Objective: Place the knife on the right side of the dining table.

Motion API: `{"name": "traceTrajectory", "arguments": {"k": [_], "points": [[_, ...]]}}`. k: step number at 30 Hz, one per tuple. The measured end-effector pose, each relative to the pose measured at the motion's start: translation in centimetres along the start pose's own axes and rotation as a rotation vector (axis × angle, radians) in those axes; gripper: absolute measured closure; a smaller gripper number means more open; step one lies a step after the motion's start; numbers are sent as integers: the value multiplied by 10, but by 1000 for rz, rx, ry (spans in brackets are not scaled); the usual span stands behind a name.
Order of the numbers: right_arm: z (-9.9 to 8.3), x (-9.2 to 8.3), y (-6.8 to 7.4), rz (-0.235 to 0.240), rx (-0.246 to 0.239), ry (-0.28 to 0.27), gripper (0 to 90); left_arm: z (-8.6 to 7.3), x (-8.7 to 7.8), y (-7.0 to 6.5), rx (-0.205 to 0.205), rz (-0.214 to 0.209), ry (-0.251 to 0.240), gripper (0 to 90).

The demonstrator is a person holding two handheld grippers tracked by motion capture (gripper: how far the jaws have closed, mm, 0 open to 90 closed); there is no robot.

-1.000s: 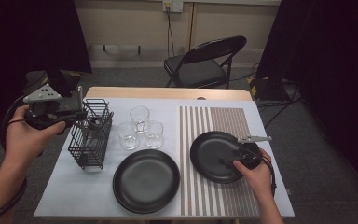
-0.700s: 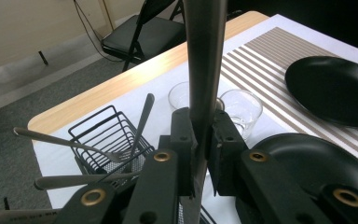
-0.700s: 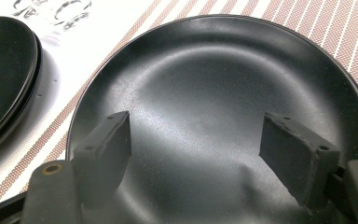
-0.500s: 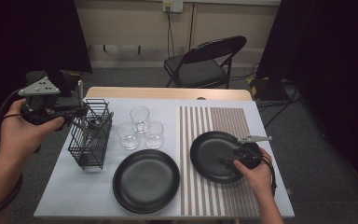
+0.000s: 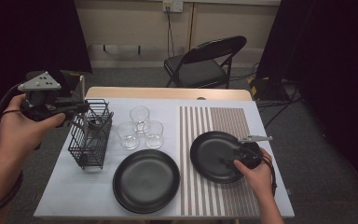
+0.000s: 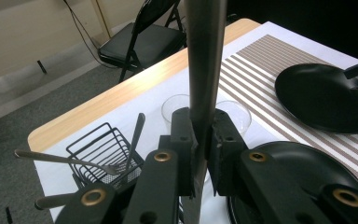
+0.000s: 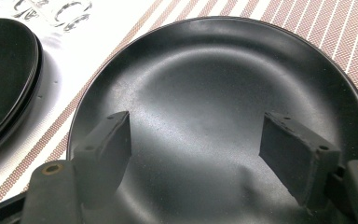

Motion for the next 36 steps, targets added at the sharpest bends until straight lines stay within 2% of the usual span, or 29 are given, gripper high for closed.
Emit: {"name": "traceTrajectory", "arguments": {"k": [6,14,18,27,29,36], "points": [[0,0,0,3,0,0,243,5,-3,-4,8,-9,-5,819],[0,0,0,4,2,2,243,8,3,-11,11,-26,-9,819],[0,0,0,5,2,1,243,11,5,-16,29,-31,-5,819],[0,1,2,8,-6,3,245,17,10,-30,43,-69,-15,819],[0,2,3,8,-12,5,245,18,13,-34,39,-92,-19,819],[0,1,2,1,-16,5,269,16,26,-47,53,-120,-13,819]]}}
Point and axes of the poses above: each handheld gripper's, and its own axes: x roughly forward along the jaws, z roughly out of its top, y roughly to its left, the point moved 9 cm from there along x, roughly forward along the jaws, and after that the axes turned 13 degrees about y, right-handed, at the moved point
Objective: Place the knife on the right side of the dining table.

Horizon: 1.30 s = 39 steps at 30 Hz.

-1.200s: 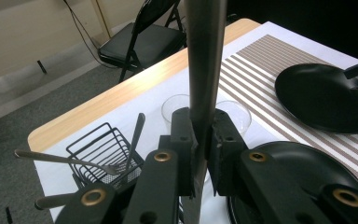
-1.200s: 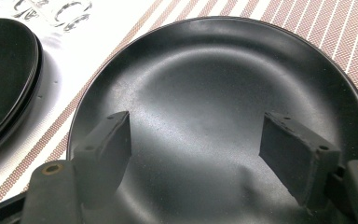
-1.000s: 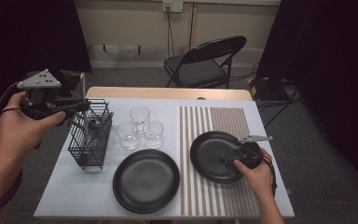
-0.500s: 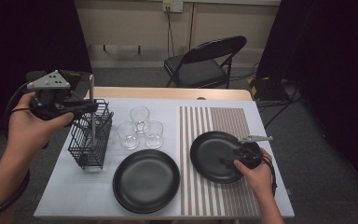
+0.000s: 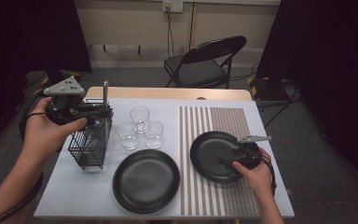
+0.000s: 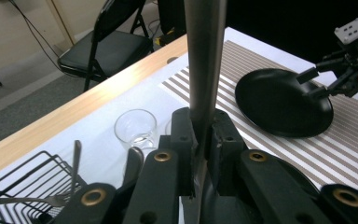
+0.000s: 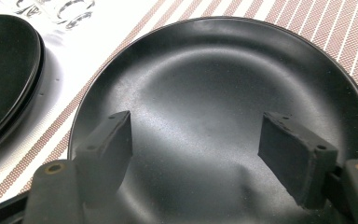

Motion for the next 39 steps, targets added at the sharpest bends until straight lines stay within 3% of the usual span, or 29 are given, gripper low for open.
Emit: {"name": "traceTrajectory", "arguments": {"k": [9,24,39], "points": [[-1,-2,-4,-18,-9,2,275,4,14,-11,10,-21,1,820],[-1,-3,-1,1,-21,12,270,8,37,-27,34,-65,20,820],[1,-9,2,16,-37,15,269,16,54,-39,52,-75,33,820]]}}
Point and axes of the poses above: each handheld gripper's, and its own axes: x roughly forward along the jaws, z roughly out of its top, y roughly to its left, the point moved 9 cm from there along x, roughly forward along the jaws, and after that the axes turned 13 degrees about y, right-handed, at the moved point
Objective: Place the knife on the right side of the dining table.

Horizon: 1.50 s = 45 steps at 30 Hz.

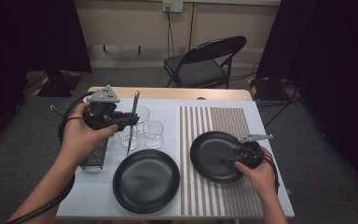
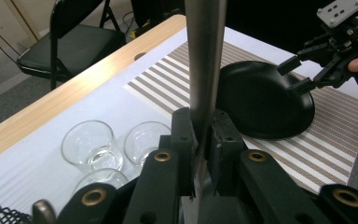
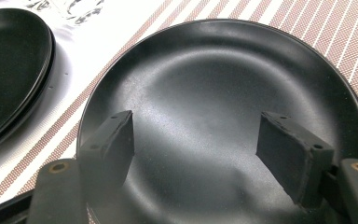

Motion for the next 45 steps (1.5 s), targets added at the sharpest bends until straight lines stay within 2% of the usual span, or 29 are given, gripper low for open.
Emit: {"name": "traceTrajectory", "arguments": {"k": [8,19,25,34,37,38,45], "points": [[4,-4,1,6,2,2,270,4,11,-4,8,-26,-3,821],[18,-13,8,2,-16,8,269,5,25,-5,-6,-44,-10,821],[28,-19,13,10,-31,-2,269,10,26,-8,1,-42,-12,821],[43,-29,20,-3,-67,8,268,16,32,-12,7,-42,-5,821],[48,-32,25,16,-67,4,269,16,34,-14,9,-50,-5,821],[50,-33,27,25,-70,3,269,16,34,-14,21,-41,4,821],[61,-42,34,40,-81,-15,269,22,37,-16,14,-44,-9,821]]}}
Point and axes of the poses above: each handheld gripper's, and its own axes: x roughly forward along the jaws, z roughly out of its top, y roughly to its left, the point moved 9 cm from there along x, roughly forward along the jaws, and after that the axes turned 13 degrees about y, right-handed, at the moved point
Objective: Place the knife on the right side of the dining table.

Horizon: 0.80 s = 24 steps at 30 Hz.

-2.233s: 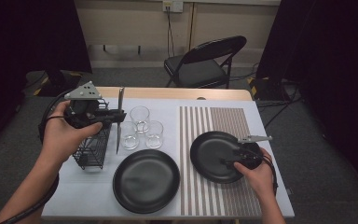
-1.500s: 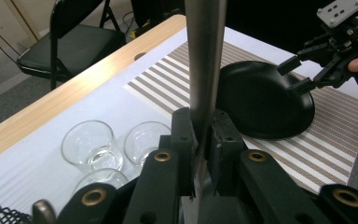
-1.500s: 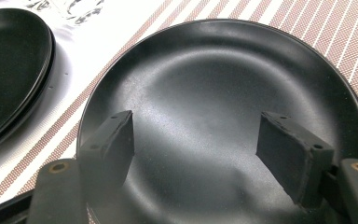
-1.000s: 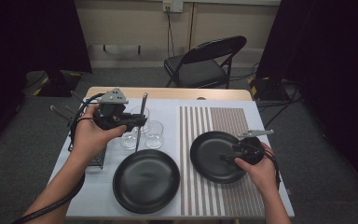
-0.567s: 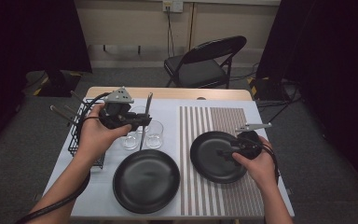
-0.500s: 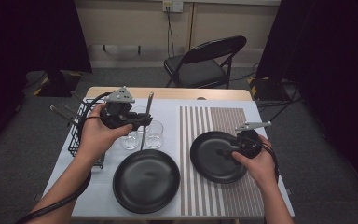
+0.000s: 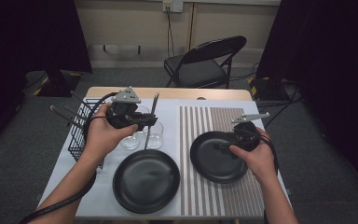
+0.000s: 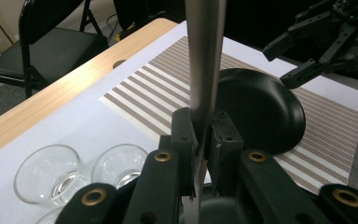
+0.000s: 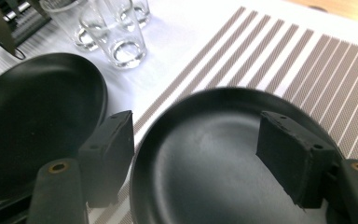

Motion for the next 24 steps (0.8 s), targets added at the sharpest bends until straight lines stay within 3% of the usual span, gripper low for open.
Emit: {"name": "traceTrajectory", "arguments": {"k": [24], "points": [[30,-12,15,10,-37,7,268,16,21,-11,20,-12,13,821]]}}
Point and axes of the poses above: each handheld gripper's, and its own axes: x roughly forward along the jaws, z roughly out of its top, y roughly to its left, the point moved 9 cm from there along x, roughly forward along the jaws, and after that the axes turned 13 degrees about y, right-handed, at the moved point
